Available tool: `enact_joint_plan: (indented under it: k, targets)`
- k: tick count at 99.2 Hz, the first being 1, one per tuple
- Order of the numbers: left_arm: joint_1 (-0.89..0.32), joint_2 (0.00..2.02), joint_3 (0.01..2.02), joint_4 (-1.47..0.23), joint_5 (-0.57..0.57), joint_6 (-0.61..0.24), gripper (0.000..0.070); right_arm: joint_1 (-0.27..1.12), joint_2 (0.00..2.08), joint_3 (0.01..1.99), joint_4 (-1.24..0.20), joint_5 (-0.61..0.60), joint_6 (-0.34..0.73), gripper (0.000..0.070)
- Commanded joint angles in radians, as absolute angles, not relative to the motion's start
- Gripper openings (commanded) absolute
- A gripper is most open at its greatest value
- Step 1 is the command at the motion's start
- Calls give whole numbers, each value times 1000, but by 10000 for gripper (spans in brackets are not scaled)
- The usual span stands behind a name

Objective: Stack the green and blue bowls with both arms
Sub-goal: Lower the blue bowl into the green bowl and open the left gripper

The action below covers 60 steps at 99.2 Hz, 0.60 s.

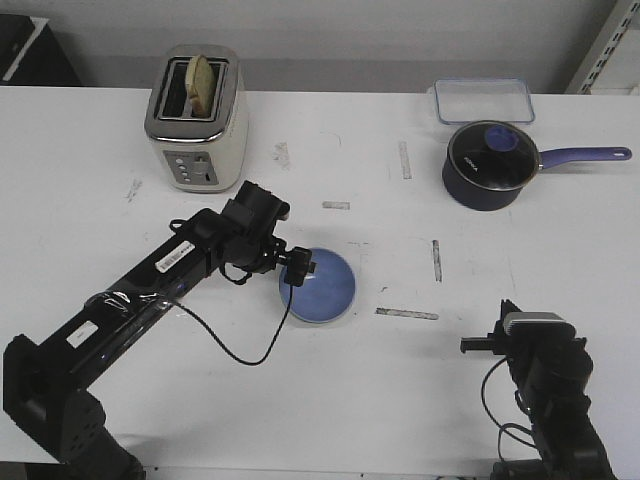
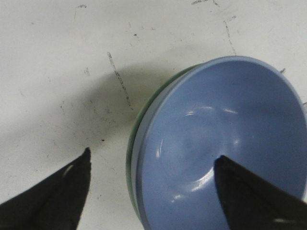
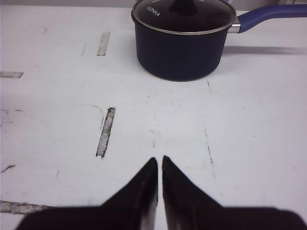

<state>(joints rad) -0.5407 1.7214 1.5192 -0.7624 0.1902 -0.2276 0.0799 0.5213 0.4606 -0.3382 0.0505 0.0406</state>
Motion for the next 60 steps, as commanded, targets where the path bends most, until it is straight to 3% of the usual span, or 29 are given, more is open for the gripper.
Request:
enact_joint_plan:
  k: [1,7,33,39,51,60]
  targets:
    - [-545,1729,1546,-761,195,-231,630,82,525,460,-329,52,36,8]
    - [-544,1721,1548,-761,195,-230,662,82,525,460,-329,52,36,7]
    - [-509,1668,1633,-777,186,-229,638,82,525,460,-330,52,36,8]
    - [-492,1652,1665,-785,175,-229,568,82,525,460,-330,52,36,7]
    - [-447,1608,1716,-790,137,-223,337,82,525,460,-330,52,36,8]
    - [-403,1563,1727,-787,94,-197,82,82,525,460,-330,52,36,8]
